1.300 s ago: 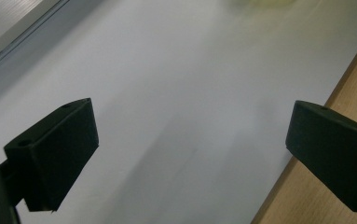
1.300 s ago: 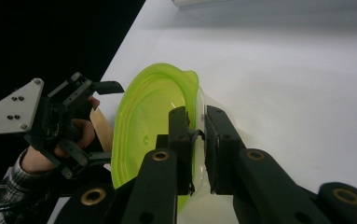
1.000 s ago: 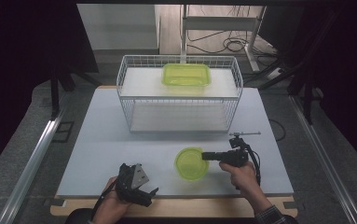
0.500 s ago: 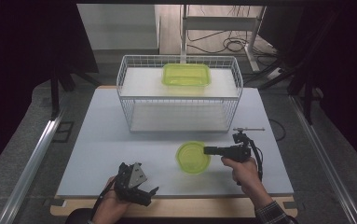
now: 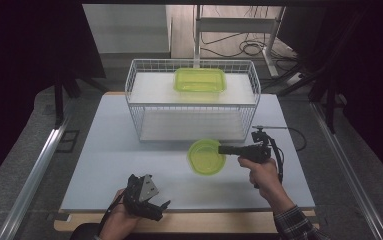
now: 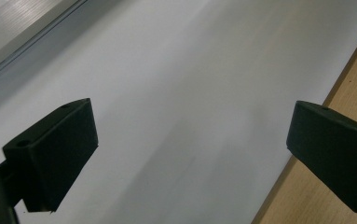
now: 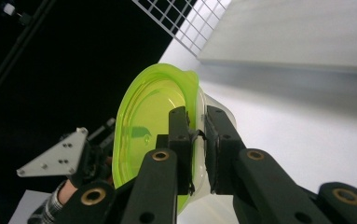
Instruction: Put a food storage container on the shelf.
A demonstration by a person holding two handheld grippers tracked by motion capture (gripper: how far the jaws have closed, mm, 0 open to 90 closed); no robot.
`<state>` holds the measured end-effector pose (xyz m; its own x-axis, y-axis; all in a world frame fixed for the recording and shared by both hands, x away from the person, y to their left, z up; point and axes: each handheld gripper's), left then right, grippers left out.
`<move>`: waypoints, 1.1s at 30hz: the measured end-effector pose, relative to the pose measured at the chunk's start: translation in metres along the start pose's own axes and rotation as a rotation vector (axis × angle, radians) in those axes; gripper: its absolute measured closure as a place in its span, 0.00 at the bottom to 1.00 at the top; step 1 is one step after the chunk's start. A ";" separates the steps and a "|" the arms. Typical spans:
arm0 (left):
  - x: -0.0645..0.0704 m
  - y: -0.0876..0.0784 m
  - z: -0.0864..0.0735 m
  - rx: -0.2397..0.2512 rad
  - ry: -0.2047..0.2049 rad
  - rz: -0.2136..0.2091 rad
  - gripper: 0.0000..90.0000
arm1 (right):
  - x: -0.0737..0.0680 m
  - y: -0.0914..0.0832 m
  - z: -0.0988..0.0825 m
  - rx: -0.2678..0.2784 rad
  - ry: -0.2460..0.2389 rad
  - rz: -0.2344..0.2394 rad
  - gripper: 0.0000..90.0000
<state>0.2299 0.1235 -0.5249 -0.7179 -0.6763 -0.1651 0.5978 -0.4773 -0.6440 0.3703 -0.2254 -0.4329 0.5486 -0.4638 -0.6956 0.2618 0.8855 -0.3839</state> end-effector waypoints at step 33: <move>0.000 0.001 0.000 -0.003 0.009 0.009 0.02 | -0.044 -0.011 0.072 0.070 -0.043 0.015 0.91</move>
Point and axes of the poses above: each handheld gripper's, and its own axes: y roughly forward along the jaws, z roughly out of its top, x roughly to its right, and after that the axes turned 2 degrees about x, right-handed
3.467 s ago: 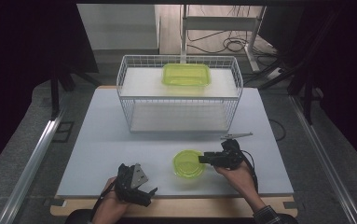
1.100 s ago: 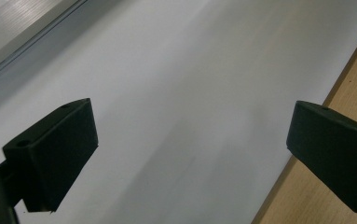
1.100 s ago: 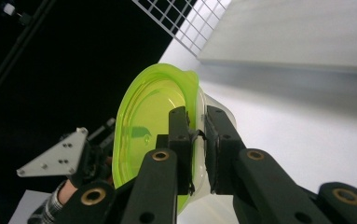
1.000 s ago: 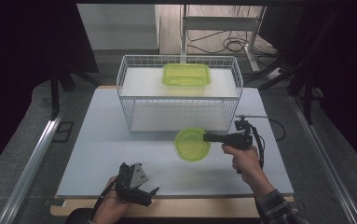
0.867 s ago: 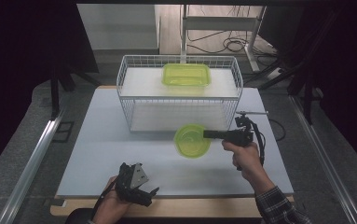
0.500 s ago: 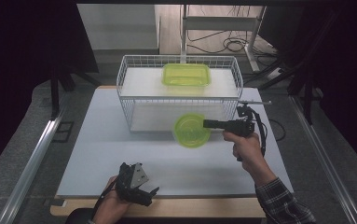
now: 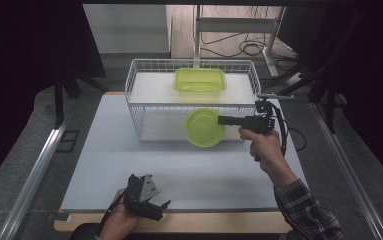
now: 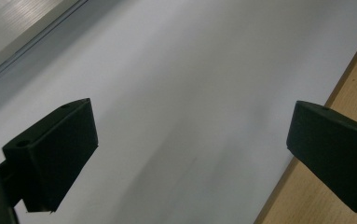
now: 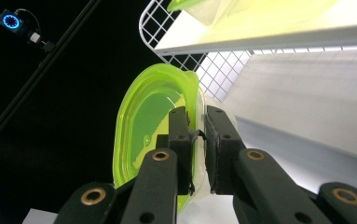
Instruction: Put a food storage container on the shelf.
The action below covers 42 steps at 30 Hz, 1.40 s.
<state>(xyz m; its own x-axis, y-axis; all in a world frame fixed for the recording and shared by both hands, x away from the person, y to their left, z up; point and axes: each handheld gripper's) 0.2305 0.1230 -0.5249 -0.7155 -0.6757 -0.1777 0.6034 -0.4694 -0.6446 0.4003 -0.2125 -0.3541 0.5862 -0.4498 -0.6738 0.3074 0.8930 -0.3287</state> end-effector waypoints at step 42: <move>0.001 0.001 0.000 -0.005 -0.001 -0.006 0.02 | -0.035 0.004 0.090 0.140 -0.017 -0.048 0.91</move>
Point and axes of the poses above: each handheld gripper's, and its own axes: y roughly forward along the jaws, z roughly out of its top, x roughly to its right, and after that the axes turned 2 degrees about x, right-handed
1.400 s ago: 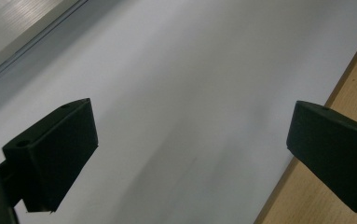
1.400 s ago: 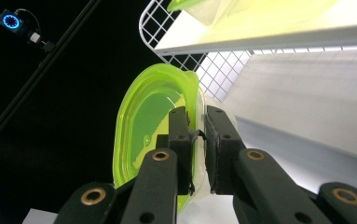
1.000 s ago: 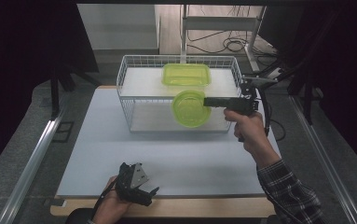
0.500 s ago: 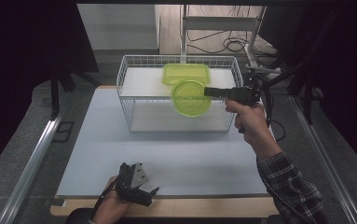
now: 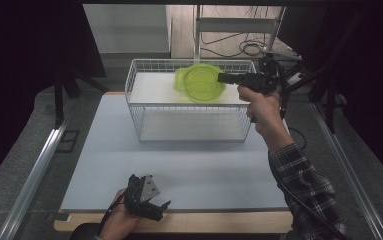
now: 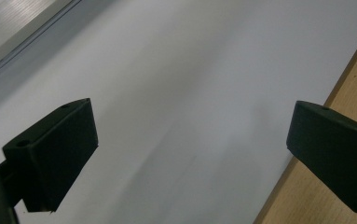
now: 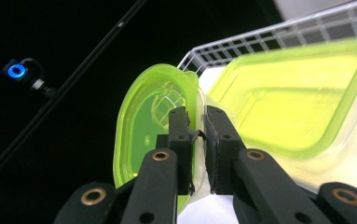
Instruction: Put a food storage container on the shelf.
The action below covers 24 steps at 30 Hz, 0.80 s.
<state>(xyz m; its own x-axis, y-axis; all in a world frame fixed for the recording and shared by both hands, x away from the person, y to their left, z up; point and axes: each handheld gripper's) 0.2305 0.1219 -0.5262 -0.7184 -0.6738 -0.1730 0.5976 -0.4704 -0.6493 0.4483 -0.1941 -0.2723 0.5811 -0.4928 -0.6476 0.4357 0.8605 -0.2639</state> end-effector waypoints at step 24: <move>0.001 -0.001 0.000 -0.004 0.009 -0.001 0.02 | 0.017 0.035 0.029 0.075 0.044 -0.142 0.91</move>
Point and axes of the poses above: each handheld gripper's, and its own axes: y roughly forward along the jaws, z roughly out of its top, x roughly to its right, and after that the axes turned 2 degrees about x, right-handed
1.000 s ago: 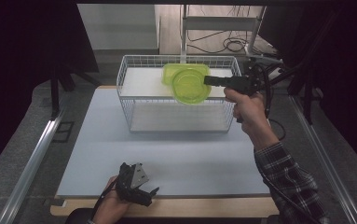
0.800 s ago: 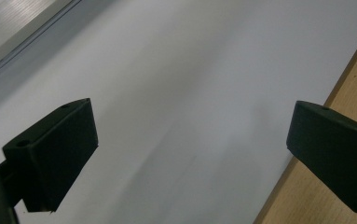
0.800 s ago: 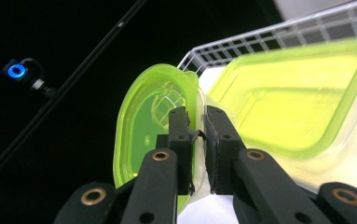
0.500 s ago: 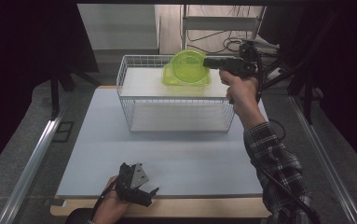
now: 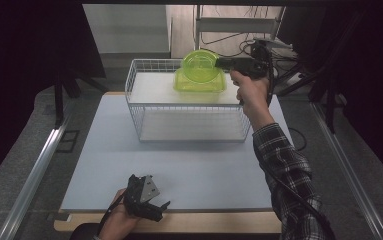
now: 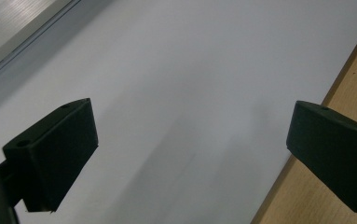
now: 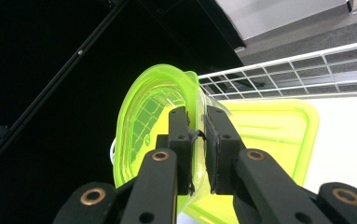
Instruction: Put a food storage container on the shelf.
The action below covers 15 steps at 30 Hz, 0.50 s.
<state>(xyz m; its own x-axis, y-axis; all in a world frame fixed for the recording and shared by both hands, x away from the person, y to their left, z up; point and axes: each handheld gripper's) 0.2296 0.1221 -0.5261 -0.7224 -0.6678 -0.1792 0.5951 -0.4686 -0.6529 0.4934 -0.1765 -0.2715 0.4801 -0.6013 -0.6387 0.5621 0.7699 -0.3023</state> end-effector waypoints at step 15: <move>0.002 0.001 0.000 -0.010 0.013 -0.004 0.02 | -0.016 0.010 0.002 0.009 -0.121 -0.176 0.84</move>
<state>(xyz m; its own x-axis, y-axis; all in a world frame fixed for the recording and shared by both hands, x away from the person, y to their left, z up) 0.2291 0.1205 -0.5273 -0.7297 -0.6580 -0.1861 0.5884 -0.4657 -0.6610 0.4924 -0.1597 -0.2624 0.4508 -0.7480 -0.4870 0.6500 0.6491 -0.3953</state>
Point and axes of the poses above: each handheld gripper's, and its own axes: y roughly forward along the jaws, z roughly out of its top, x roughly to its right, and after that the axes turned 2 degrees about x, right-handed
